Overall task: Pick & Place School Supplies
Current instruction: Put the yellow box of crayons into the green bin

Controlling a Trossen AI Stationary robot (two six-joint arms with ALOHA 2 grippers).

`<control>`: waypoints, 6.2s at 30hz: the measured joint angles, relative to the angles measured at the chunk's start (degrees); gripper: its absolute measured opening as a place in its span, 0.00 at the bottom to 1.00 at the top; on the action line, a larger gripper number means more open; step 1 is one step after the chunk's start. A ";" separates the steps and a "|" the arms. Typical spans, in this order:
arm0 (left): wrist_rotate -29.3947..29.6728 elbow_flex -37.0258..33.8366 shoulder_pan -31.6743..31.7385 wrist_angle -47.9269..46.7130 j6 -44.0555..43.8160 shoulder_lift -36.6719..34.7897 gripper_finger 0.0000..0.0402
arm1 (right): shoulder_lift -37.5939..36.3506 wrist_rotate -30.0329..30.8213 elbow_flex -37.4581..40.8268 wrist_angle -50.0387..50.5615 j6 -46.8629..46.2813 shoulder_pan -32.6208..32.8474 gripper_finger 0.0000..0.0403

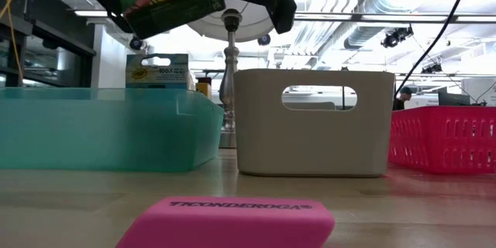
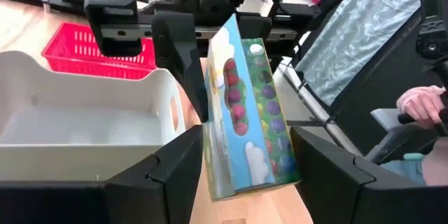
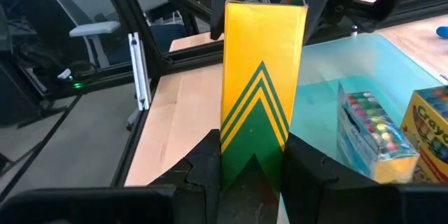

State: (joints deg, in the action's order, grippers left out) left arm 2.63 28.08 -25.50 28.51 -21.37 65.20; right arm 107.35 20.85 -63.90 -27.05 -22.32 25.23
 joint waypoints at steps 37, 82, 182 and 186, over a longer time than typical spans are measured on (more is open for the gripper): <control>-15.87 18.62 7.50 -28.28 2.40 6.81 0.52 | 0.00 -0.45 0.00 2.60 -3.00 0.76 0.25; -18.14 18.58 7.74 -25.70 0.31 9.21 0.34 | 0.00 -0.40 0.00 1.66 -2.11 0.66 0.25; 6.56 18.58 1.68 -71.72 -13.13 -11.61 0.29 | -7.87 -10.41 -0.02 2.84 5.65 -4.10 0.47; 9.08 18.58 1.70 -73.32 -13.53 -10.98 0.29 | -7.87 -10.35 -0.02 2.83 5.64 -3.71 0.47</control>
State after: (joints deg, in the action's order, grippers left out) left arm 11.71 46.65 -23.80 -44.80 -34.90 54.22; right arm 99.48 10.50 -63.92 -24.21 -16.68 21.52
